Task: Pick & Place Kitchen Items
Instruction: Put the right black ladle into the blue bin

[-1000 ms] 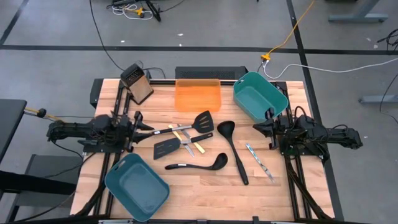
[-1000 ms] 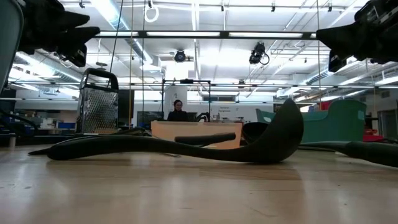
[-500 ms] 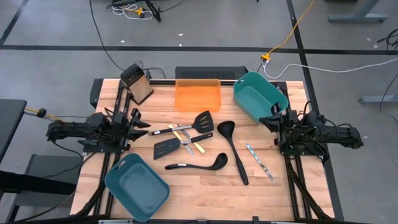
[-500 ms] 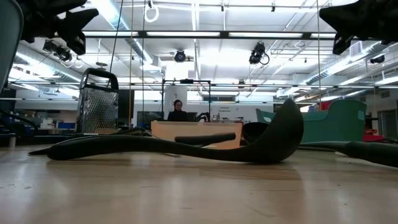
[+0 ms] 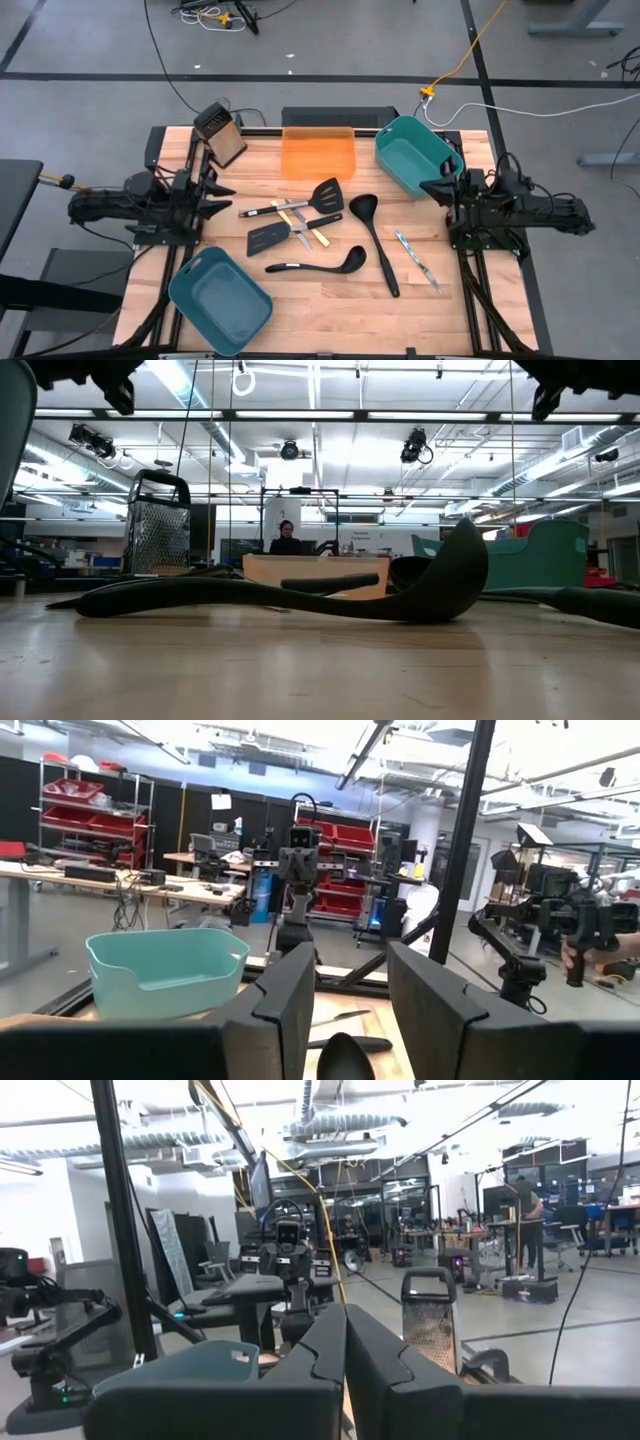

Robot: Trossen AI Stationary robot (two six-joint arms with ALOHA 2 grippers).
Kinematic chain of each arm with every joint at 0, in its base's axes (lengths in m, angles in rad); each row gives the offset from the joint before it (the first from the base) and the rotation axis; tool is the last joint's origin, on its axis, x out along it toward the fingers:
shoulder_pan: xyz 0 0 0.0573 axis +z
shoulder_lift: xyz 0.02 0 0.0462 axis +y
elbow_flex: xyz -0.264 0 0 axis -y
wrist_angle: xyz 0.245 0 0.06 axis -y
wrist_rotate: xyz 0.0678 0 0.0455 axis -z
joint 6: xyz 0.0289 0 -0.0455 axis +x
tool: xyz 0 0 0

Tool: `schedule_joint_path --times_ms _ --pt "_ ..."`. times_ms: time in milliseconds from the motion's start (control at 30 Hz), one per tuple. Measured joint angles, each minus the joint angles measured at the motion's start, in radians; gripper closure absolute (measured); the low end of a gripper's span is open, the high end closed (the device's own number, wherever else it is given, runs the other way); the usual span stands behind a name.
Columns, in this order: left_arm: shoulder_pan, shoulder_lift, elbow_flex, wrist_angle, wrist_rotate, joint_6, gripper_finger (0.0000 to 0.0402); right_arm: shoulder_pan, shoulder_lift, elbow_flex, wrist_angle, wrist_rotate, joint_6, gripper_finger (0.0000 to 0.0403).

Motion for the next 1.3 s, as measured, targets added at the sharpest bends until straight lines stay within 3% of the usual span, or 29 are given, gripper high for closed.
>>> schedule_joint_path --times_ms 667,1300 --pt "0.0 0.223 0.386 -0.208 -0.061 0.072 0.0268 0.0 0.251 0.395 -0.147 0.0 -0.007 0.0396" --pt "0.0 0.328 0.579 -0.236 -0.063 0.087 0.0268 0.0 0.394 0.607 -0.187 0.0 0.0 0.0396"
